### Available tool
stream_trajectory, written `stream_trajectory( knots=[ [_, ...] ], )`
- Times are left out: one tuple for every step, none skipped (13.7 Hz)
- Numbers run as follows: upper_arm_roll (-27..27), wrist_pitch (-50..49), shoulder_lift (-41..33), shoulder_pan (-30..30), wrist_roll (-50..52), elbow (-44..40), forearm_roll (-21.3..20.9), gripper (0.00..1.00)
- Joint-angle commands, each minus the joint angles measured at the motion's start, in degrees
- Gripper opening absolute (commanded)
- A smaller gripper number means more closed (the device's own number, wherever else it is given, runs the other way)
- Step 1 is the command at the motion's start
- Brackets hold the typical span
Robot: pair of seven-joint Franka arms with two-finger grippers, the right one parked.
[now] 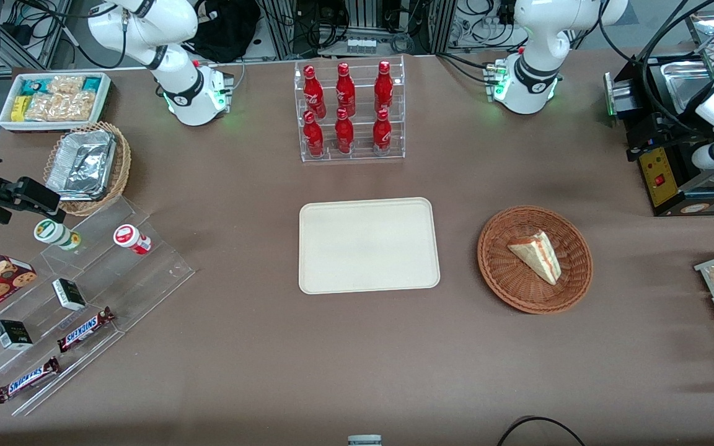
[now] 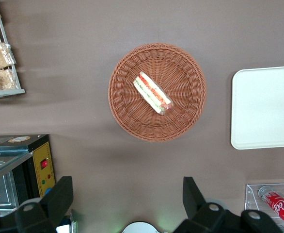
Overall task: Place sandwich from basket to tray
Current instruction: 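Move the left gripper toward the wicker basket holding the sandwich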
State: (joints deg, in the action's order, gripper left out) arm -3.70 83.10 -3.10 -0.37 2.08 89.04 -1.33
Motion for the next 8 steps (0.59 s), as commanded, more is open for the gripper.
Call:
stream_trajectory(
  knots=[
    [-0.7,1.0,0.5,0.8,-1.3,-0.9,-0.4,1.00],
    [-0.6,1.0,0.5,0.8,-0.6,-1.0,-0.3,1.00],
    [-0.6,0.9,0.6,0.8,-0.7,-0.9,-0.3,1.00],
    [-0.6,0.9,0.8,0.8,-0.5,-0.7,-0.4,1.00],
    [-0.6,1.1,1.2,0.8,0.0,-0.3,-0.4,1.00],
    [-0.7,1.4,1.5,0.8,2.1,1.0,-0.5,1.00],
    [-0.7,2.1,1.5,0.8,2.9,3.2,-0.6,1.00],
    [-0.7,5.2,1.1,0.7,3.2,6.9,-0.7,1.00]
  ],
)
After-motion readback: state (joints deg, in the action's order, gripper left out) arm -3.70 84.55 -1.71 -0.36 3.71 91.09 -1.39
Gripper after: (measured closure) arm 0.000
